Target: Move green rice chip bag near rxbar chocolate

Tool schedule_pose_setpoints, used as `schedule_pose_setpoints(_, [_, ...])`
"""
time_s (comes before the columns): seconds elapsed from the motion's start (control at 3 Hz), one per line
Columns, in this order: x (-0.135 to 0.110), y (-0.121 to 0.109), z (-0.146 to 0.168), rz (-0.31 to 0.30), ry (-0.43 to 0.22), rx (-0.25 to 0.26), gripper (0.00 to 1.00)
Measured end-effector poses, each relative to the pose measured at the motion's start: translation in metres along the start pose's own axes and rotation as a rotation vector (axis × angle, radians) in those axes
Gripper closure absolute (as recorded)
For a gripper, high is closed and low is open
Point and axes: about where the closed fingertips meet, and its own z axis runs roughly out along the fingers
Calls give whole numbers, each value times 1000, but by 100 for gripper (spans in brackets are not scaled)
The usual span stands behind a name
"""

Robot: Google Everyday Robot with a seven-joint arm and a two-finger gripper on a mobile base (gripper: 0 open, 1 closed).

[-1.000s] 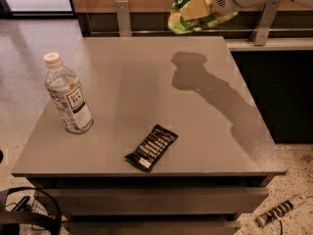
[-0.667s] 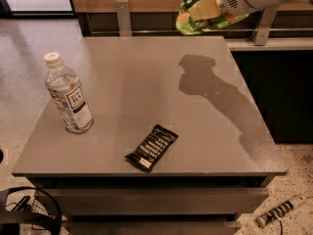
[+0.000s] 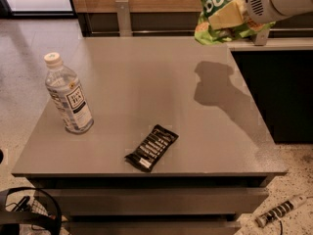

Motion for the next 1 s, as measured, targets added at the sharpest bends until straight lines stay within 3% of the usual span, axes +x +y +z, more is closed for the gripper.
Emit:
schedule_pose_setpoints(0.33, [23,2,-20,-5,70,-20,100])
schedule_pose_setpoints(1.0, [74,38,-67,-2,130,-108,100])
